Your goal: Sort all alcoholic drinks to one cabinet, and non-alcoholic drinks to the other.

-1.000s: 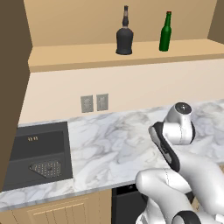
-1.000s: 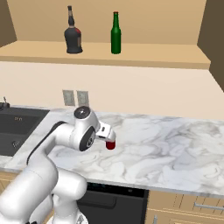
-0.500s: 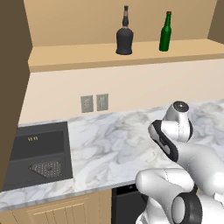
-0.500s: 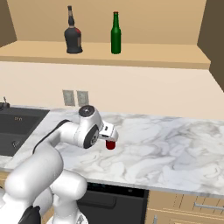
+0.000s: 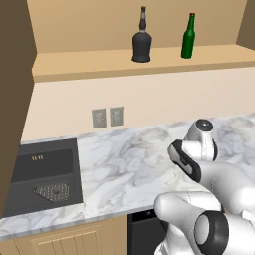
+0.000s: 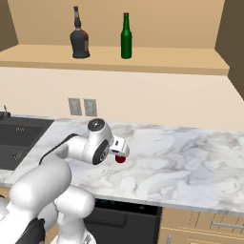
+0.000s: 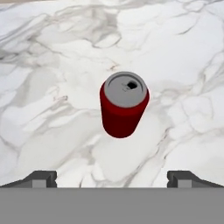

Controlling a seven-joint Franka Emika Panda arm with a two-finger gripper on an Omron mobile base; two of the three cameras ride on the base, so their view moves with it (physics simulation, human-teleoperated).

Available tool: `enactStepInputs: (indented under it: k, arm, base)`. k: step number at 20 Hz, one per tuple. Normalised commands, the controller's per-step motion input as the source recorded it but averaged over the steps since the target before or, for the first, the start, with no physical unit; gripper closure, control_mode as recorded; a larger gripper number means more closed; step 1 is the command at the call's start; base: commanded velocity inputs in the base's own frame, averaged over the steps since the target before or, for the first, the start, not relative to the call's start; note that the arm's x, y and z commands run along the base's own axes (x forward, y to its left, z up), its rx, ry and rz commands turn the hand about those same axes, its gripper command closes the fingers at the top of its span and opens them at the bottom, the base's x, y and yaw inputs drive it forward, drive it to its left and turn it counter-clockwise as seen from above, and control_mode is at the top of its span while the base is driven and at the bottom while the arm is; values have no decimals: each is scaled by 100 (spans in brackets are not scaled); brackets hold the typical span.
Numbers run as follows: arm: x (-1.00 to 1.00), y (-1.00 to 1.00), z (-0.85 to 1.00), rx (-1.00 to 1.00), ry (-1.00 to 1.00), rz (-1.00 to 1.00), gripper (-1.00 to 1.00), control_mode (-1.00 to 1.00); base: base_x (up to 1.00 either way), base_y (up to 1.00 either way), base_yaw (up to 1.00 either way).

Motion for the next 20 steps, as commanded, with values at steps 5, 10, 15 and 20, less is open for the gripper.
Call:
enactStepInputs:
  k: [5,10,15,20]
  arm:
    - [5,-5,-12,0,0,0,-100,-100]
    - [7,-6,-7,0,0,0,-100,-100]
    - [9,-4,-2,0,0,0,-100,-100]
    - [13,-1,-4,0,0,0,-100,-100]
  base:
    - [0,0,0]
    - [0,0,0]
    - [0,0,0]
    - [0,0,0]
